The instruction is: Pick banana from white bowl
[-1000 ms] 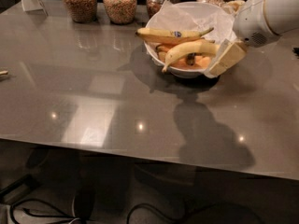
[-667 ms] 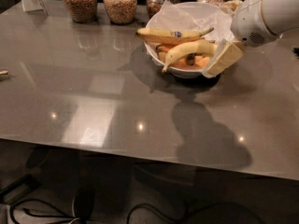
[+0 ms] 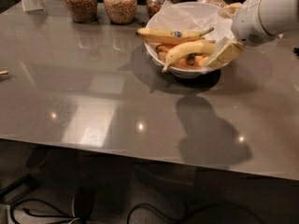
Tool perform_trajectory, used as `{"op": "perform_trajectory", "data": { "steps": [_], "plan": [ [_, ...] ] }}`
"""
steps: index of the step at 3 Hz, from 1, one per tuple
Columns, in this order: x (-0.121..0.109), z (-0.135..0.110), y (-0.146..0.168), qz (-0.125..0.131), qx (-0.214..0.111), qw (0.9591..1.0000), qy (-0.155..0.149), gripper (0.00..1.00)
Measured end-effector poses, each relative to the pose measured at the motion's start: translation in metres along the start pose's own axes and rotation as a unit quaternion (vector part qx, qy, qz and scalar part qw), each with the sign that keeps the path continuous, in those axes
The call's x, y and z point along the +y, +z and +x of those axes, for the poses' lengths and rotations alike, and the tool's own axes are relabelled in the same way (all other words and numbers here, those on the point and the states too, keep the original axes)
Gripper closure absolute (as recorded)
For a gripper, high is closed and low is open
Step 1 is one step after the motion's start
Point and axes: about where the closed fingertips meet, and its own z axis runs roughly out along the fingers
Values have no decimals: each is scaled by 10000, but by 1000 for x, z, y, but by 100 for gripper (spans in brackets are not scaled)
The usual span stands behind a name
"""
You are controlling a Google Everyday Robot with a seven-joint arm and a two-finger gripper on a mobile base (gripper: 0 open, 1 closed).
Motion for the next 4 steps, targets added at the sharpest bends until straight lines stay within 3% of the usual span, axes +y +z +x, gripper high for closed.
{"op": "perform_trajectory", "data": {
  "steps": [1,3,4],
  "plan": [
    [-5,7,8,39,63,10000,-23,40],
    [-4,9,13,0,58,10000,-6,33],
    [-3,14,24,-53,46,10000,28,34]
  ]
}}
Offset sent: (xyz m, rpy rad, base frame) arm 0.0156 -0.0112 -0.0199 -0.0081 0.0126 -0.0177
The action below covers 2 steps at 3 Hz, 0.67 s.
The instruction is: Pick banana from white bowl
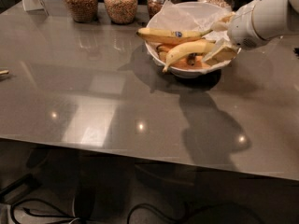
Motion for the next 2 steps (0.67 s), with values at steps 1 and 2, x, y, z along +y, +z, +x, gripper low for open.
{"op": "perform_trajectory", "data": {
  "steps": [1,2],
  "plan": [
    [-2,7,12,-6,5,10000,36,37],
    [-2,16,25,-11,34,10000,86,40]
  ]
}}
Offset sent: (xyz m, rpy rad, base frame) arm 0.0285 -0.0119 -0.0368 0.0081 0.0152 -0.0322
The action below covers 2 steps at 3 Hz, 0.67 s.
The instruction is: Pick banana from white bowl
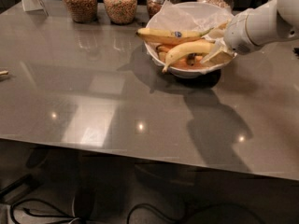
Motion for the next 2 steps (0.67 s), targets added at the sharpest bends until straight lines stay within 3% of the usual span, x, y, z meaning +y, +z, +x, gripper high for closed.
{"op": "perform_trajectory", "data": {
  "steps": [1,2],
  "plan": [
    [2,5,8,-34,30,10000,12,58],
    [3,4,8,-40,23,10000,-12,82]
  ]
}}
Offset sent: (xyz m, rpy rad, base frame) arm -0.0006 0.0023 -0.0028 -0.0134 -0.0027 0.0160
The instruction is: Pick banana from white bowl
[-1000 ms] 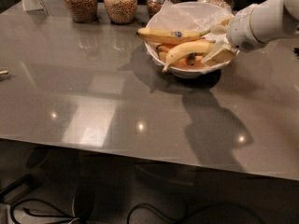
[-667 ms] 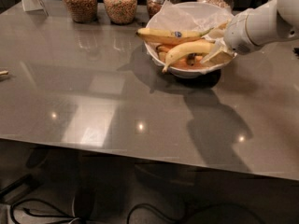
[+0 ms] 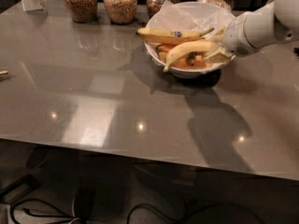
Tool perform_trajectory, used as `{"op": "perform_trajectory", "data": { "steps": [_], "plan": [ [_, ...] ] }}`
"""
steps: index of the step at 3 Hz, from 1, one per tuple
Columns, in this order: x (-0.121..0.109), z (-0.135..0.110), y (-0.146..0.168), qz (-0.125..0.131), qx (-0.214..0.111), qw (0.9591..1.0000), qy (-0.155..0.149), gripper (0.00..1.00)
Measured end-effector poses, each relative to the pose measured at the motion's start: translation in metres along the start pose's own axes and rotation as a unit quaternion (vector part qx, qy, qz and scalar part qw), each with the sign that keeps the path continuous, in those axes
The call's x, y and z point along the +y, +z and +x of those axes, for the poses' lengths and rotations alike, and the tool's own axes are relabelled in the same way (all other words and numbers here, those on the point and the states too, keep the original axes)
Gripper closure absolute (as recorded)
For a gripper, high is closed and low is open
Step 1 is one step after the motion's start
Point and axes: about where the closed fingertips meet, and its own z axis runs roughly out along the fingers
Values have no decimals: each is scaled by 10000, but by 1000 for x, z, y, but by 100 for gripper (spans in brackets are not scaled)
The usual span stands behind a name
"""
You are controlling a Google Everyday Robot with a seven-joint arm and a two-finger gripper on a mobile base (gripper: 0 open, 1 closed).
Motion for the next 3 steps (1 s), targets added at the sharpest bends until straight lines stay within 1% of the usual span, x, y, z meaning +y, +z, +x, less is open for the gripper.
{"op": "perform_trajectory", "data": {
  "steps": [1,2,3],
  "plan": [
    [-2,-12,-16,25,0,10000,-71,100],
    [-8,-24,-41,61,-92,9999,-34,100],
    [-7,-37,-74,84,-381,9992,16,100]
  ]
}}
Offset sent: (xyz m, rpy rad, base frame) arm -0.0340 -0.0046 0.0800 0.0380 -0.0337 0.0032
